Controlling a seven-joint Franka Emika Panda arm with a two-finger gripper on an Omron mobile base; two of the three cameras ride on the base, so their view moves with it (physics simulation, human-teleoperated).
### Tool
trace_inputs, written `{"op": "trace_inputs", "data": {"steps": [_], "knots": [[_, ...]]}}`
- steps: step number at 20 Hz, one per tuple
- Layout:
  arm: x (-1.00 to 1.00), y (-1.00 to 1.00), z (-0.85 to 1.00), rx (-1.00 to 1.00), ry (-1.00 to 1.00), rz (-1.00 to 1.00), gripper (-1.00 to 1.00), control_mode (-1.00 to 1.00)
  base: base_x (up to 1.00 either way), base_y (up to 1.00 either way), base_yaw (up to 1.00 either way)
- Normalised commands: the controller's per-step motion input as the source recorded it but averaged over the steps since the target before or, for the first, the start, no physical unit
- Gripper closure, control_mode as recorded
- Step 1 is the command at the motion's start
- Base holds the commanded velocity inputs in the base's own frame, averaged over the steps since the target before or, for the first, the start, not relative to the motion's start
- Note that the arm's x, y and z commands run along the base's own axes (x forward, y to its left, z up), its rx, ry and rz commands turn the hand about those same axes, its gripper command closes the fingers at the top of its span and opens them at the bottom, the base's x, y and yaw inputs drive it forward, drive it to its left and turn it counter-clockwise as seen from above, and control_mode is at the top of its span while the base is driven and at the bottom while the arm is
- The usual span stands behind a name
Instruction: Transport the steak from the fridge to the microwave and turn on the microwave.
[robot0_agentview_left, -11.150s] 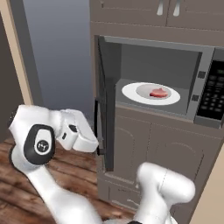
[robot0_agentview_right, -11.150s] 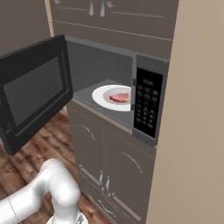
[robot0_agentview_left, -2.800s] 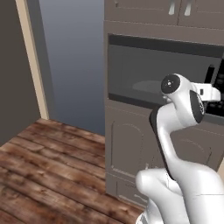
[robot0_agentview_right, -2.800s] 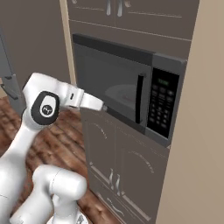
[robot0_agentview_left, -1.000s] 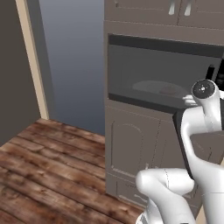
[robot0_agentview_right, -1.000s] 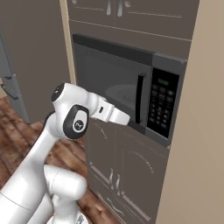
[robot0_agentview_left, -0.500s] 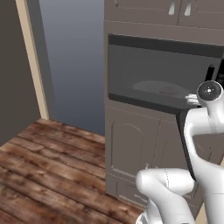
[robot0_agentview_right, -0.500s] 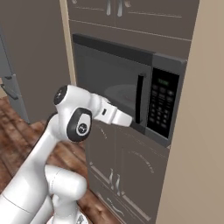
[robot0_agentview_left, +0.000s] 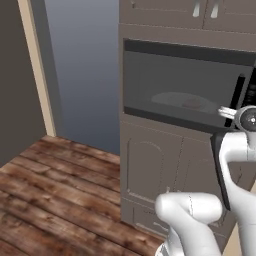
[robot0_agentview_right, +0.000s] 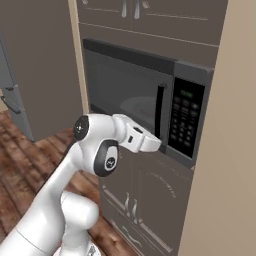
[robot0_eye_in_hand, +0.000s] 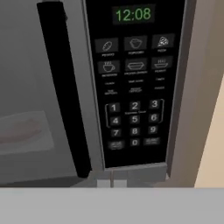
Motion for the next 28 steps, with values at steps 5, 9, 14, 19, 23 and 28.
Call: {"op": "trace_inputs", "data": {"steps": [5,9,14,19,23,28], "knots": [[0.04,-0.27,-0.14,-0.03,0.00,0.03,1.00,-1.00,0.00,0.00,0.00],[0.11,-0.52,-0.14,-0.08,0.00,0.01,1.00,-1.00,0.00,0.00,0.00],[0.00,-0.03,-0.04,0.00,-0.01,0.01,1.00,-1.00,0.00,0.00,0.00],[0.00,-0.36,-0.41,-0.13,-0.01,-0.01,1.00,-1.00,0.00,0.00,0.00],[0.00,-0.29,-0.09,-0.10,0.00,0.00,1.00,-1.00,0.00,0.00,0.00],[0.00,-0.04,-0.04,-0.02,-0.01,0.00,1.00,-1.00,0.00,0.00,0.00]]}}
